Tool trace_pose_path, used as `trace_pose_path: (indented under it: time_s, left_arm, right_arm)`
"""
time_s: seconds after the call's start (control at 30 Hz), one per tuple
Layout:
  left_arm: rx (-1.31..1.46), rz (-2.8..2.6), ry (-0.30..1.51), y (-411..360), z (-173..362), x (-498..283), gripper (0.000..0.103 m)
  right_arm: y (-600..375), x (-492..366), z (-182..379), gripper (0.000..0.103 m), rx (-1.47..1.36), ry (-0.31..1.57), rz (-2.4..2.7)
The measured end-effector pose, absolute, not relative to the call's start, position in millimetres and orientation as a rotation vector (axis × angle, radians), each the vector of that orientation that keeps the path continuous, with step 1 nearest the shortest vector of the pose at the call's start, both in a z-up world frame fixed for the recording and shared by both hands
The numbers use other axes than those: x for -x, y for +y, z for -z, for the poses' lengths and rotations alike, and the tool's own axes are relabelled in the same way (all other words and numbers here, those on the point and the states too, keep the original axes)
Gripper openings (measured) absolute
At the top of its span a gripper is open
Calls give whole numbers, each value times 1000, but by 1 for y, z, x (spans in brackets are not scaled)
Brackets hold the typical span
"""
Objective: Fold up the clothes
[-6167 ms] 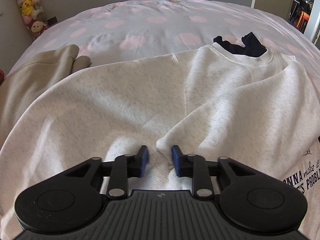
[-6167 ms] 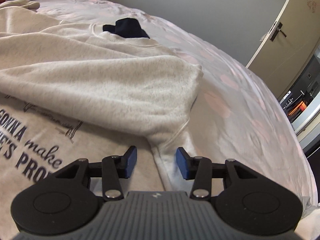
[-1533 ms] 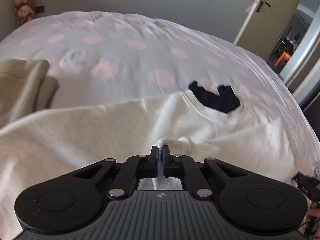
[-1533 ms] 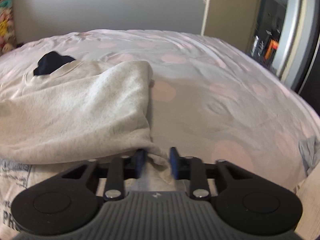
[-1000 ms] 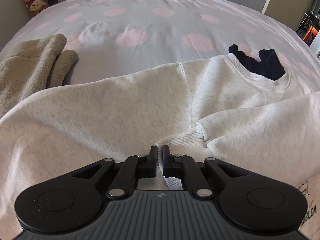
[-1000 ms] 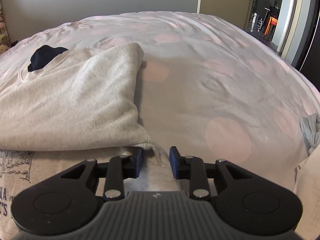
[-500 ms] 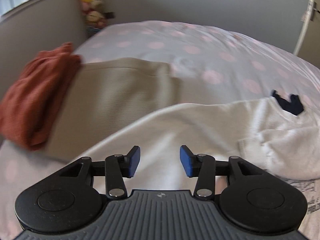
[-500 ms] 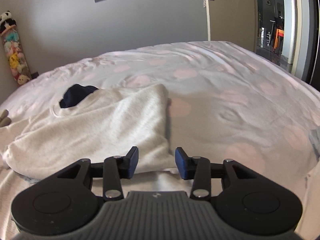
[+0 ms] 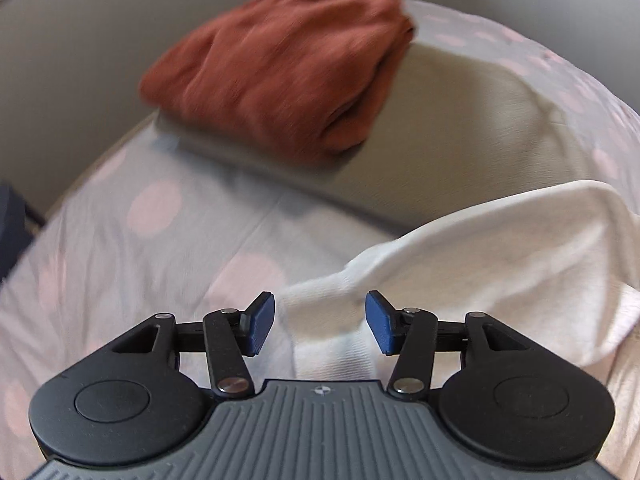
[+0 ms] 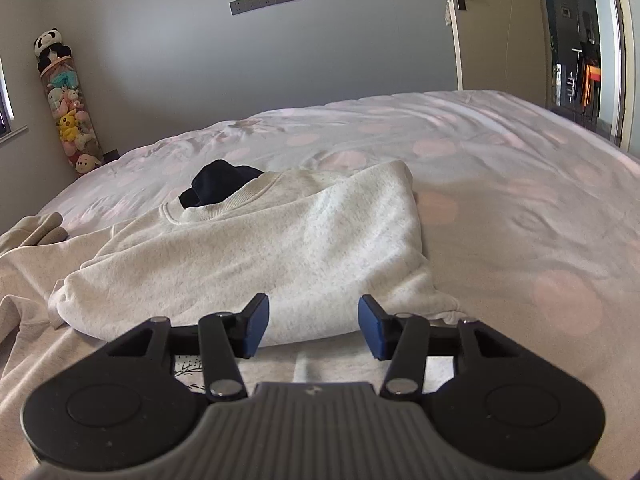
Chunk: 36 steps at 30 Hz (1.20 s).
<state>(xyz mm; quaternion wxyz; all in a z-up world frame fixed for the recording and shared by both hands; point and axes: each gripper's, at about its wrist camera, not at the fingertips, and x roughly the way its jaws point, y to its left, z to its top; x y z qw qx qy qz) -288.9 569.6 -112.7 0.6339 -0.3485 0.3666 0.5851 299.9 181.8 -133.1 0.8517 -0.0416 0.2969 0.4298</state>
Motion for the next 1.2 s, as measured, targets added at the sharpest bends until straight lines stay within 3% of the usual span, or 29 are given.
trace_pose_path:
  time_s: [0.2,0.27,0.4,0.5,0.53,0.6,0.63,0.7,0.83,1.2]
  left_arm:
    - [924,-1364,814,578,163,306,54]
    - [950,-1390,763,574,167,310,59]
    - [950,-1444,736,569,170,299,58]
    - [914,-1464,743,561,170,287,39]
    - [905,-1467,748,560,168,281,27]
    - [885,-1479,768,557,164,270,21]
    - [884,-1477,773,556,161,267,12]
    - [886,-1471,774,553,153,261,9]
    - [872,-1421,638,549,102,262,7]
    - [547,-1173,374,515,-129,169,7]
  right_arm:
    - [192,-298,133,58,89,615,-919]
    - [197,-297,136,58,117,603,-926]
    - [205,-301,145,58,145,619,-925]
    - [207,-306,148,59,132,637,-919]
    - [206,-307,148,59,125,639,-918]
    - [203,-309,146,59,108,641,-913]
    - [202,-310,145,59,97,645,-905]
    - [197,-314,142,59,72,656,-885]
    - [184,-324,138,60,-9,690,-852]
    - [164,-324,123,60,-99,715,-874]
